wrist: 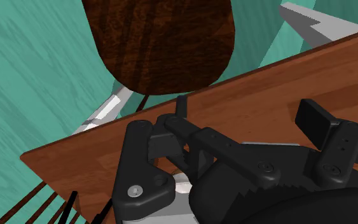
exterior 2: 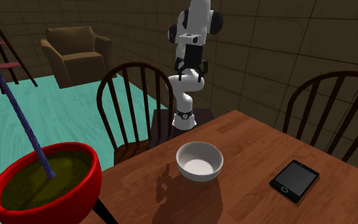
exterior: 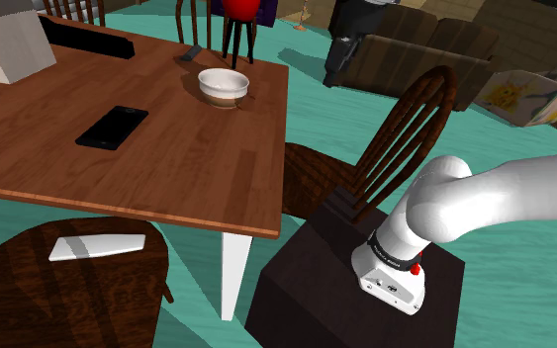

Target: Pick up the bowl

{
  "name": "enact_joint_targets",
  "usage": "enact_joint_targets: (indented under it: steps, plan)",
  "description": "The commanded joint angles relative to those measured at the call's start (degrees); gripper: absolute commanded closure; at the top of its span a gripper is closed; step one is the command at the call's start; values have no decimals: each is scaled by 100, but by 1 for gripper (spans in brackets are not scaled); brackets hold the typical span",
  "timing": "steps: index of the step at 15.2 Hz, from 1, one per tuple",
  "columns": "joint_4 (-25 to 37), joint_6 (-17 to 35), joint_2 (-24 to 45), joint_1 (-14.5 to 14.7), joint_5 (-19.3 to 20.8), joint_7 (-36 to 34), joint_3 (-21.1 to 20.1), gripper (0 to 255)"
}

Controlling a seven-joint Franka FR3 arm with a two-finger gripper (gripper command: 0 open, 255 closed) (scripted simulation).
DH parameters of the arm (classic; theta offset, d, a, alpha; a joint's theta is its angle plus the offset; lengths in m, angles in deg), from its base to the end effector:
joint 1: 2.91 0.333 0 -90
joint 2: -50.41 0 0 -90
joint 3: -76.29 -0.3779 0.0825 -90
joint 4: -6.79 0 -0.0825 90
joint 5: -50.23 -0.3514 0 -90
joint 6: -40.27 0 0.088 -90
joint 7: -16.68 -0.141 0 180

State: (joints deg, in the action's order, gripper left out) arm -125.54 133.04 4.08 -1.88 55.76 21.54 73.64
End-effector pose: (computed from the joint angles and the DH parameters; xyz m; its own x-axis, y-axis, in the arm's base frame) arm 0.2324 0.0084 0.6316 0.9842 0.1418 0.1055 0.1267 -0.9822 0.1388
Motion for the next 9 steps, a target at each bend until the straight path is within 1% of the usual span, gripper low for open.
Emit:
enact_joint_targets:
  steps: [1,9]
  plan:
    - [0,0,0,0,0,0,0,0]
    - [734,872,1758,5,66,-105,-166,0]
